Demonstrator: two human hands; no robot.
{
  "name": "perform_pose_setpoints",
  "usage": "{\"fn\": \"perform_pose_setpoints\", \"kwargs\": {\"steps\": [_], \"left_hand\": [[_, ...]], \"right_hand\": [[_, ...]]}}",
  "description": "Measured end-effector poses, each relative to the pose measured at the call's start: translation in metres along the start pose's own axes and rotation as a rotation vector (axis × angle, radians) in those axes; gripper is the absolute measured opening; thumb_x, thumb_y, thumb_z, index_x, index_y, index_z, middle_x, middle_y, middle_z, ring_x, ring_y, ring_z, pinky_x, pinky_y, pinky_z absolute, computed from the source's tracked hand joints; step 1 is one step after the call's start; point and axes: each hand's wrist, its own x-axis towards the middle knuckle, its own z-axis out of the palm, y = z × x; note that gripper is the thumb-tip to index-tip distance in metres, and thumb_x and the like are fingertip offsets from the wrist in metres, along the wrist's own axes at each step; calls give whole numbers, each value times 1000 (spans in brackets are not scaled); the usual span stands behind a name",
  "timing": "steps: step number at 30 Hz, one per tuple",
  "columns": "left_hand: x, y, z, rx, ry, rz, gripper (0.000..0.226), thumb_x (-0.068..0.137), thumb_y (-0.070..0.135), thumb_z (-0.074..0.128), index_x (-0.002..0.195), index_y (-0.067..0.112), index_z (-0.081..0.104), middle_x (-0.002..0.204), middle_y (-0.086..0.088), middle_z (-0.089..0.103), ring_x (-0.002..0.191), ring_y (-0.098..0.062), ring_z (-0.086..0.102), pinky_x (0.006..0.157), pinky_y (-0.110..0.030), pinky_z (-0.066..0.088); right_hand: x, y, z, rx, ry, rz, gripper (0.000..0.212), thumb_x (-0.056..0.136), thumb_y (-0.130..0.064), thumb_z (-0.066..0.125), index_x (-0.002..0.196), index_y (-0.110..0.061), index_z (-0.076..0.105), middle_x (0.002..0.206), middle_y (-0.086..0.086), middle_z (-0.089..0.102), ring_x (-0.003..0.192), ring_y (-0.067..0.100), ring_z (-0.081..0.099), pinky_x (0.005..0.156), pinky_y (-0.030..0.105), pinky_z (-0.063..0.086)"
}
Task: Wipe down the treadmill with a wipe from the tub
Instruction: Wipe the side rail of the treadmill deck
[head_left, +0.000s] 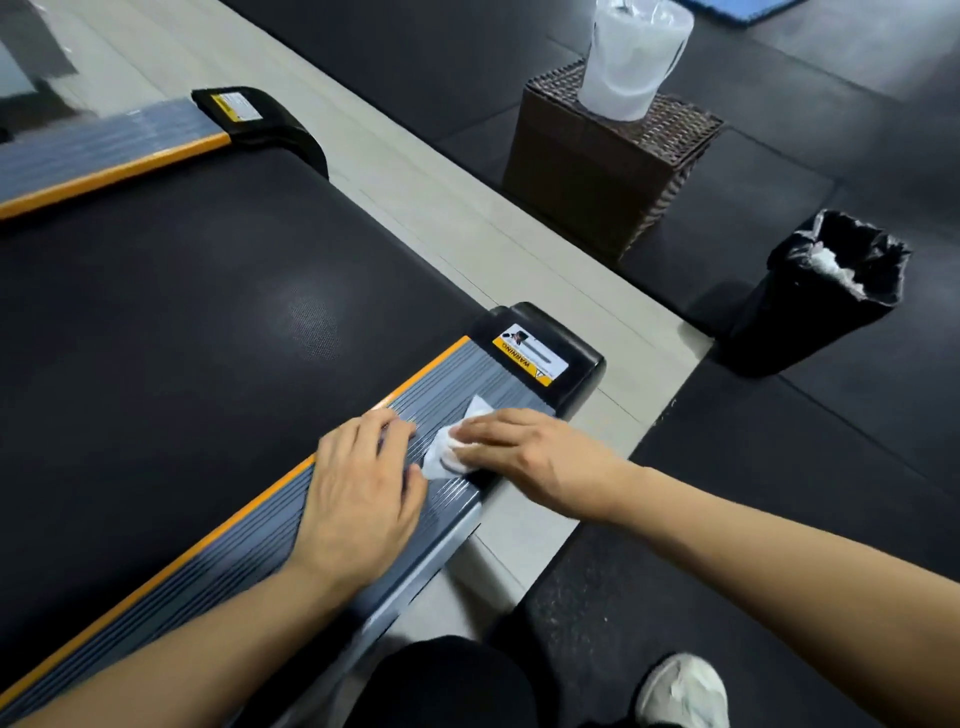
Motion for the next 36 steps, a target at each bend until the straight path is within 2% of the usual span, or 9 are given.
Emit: {"fn": "perform_pose_setpoints", "kwargs": {"steps": [3,8,10,13,20,23,28,30,36], "left_hand": [[21,34,14,-38,6,59,42,94,29,42,130,15,57,140,-5,51,127,-27,50,106,-44,40],[76,78,32,23,-61,62,56,99,39,36,151,21,46,161,-5,38,146,-30,35,121,-49,25],[93,78,42,72,-91,79,56,98,39,39,152,22,46,160,-7,39,147,-33,35,123,-51,21],[99,72,53,113,-108,93,56,96,37,44,150,22,50,158,-7,43,147,-32,36,123,-50,21],[99,75,57,127,-87,68,52,90,33,50,140,19,58,148,-7,51,144,-32,39,122,-52,26],[99,75,57,100,-99,65,58,91,32,47,147,23,52,156,-4,46,147,-31,37,122,-52,25],[99,78,55,93,-114,50,59,94,33,44,153,26,45,161,-3,39,150,-29,32,123,-52,23],[101,78,55,97,-110,51,58,95,33,42,152,26,46,161,-3,40,150,-29,32,122,-53,24],[98,75,58,92,-84,78,54,95,32,45,148,23,52,158,-5,44,148,-31,36,122,-53,26]], "right_hand": [[7,45,-24,7,138,97,41,97,-10,41,133,-15,62,141,10,58,121,28,56,100,41,48],[27,127,-45,59,370,466,46,91,-23,37,122,-12,70,132,9,65,112,36,61,97,44,52],[34,142,-41,80,368,505,44,90,-10,39,122,-12,69,131,9,65,112,36,61,98,39,49],[49,160,-31,114,187,562,46,88,1,43,124,-13,68,132,9,64,119,35,58,100,41,48],[69,134,-24,251,-12,76,46,89,-21,30,111,-13,70,109,6,72,102,25,63,91,38,47],[69,157,-28,273,-22,134,46,91,-26,29,115,-18,68,110,3,69,101,27,62,88,36,49],[39,213,-30,295,-7,511,41,94,-3,42,125,-12,67,128,10,65,120,30,58,99,24,35],[37,211,-27,326,15,544,43,94,-2,42,129,-12,66,130,9,64,123,28,57,99,20,33],[65,146,-27,367,-45,83,54,88,-22,27,121,-19,69,117,1,68,110,19,60,97,31,46]]}}
